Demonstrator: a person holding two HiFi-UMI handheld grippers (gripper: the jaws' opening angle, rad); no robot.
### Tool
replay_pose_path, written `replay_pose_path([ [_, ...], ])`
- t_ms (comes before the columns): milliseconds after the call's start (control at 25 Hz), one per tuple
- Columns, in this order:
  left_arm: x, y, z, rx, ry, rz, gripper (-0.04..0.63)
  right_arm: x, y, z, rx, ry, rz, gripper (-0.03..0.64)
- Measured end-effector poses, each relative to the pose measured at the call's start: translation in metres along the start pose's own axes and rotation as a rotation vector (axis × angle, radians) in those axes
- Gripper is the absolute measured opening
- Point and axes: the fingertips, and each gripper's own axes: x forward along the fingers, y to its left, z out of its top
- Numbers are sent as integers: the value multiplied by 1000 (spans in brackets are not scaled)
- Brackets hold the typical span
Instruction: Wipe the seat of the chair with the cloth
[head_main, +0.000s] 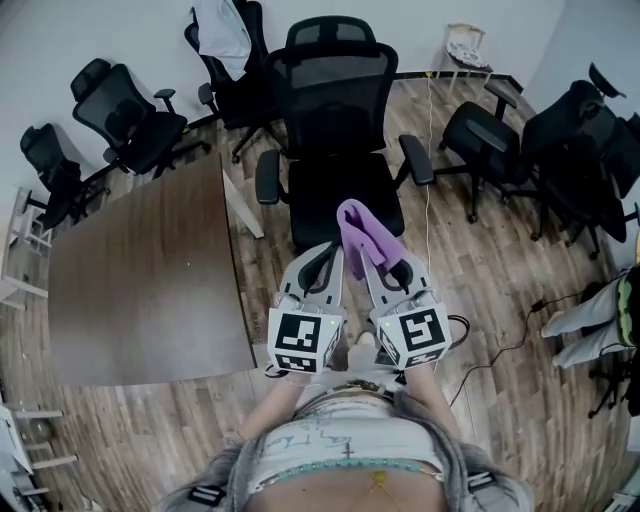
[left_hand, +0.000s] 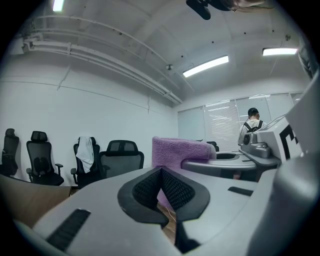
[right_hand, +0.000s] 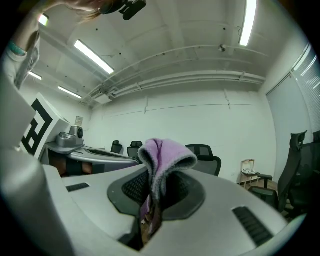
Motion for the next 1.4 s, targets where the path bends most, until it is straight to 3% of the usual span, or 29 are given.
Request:
replay_pose_path([
  [480, 65, 2, 7, -24, -7, 115, 9, 34, -69, 1, -50, 1, 94, 48],
  [800, 82, 3, -6, -67, 27, 135, 9, 44, -96, -12, -42, 30, 77, 48],
  [1000, 107, 18, -5, -67, 33, 124, 9, 64, -113, -16, -19, 39, 46, 48],
  [1400, 185, 64, 9, -52, 17, 23, 9, 136, -150, -11, -35, 30, -20, 48],
])
